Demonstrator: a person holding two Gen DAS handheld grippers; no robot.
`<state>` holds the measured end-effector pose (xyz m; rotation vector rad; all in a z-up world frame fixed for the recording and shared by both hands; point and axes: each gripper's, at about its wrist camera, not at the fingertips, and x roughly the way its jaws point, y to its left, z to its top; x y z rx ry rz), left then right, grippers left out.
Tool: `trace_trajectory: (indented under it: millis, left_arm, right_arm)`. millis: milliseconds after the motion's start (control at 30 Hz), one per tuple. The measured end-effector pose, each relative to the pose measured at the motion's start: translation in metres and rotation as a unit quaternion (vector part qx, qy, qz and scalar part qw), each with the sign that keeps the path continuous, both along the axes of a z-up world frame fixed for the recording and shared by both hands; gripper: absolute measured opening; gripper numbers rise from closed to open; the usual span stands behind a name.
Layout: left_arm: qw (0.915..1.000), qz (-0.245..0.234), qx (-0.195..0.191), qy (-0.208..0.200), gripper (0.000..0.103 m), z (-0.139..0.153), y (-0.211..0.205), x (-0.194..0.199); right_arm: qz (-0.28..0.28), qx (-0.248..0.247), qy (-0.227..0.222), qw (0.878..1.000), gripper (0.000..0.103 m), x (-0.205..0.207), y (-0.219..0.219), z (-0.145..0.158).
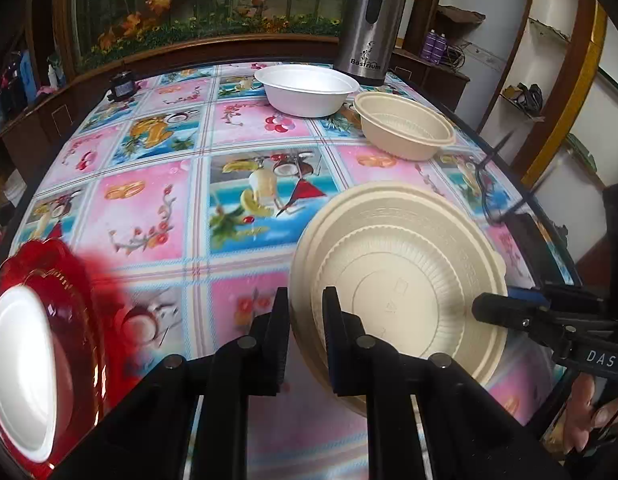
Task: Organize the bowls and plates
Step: 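Lift the beige pulp plate and carry it toward the plate stack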
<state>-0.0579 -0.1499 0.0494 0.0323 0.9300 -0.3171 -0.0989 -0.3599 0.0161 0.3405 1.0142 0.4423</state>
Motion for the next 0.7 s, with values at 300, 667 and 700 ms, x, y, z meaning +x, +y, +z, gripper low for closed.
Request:
trace_trajectory:
  millis: [300,667,700]
  left_arm:
    - [0.9996,0.007,-0.008,0.025,0.020,-0.016,0.010,-0.014]
    - [1.0000,-0.008,-0.002,0.004,0.025,-0.017,-0.008,-0.022]
    - [1.0000,-0.007,0.001,-0.001,0.024,-0.016,-0.009,-0.023]
  right_arm:
    - [0.015,-0.032,-0.041,0.999,0.027,-0.022,0.026,0.002]
    - [-0.026,-0.026,-0.016,0.999,0.025,-0.020,0.019,-0.010]
    - [-0.031,-0.022,-0.015,0.999,0.024,-0.020,0.017,-0.011]
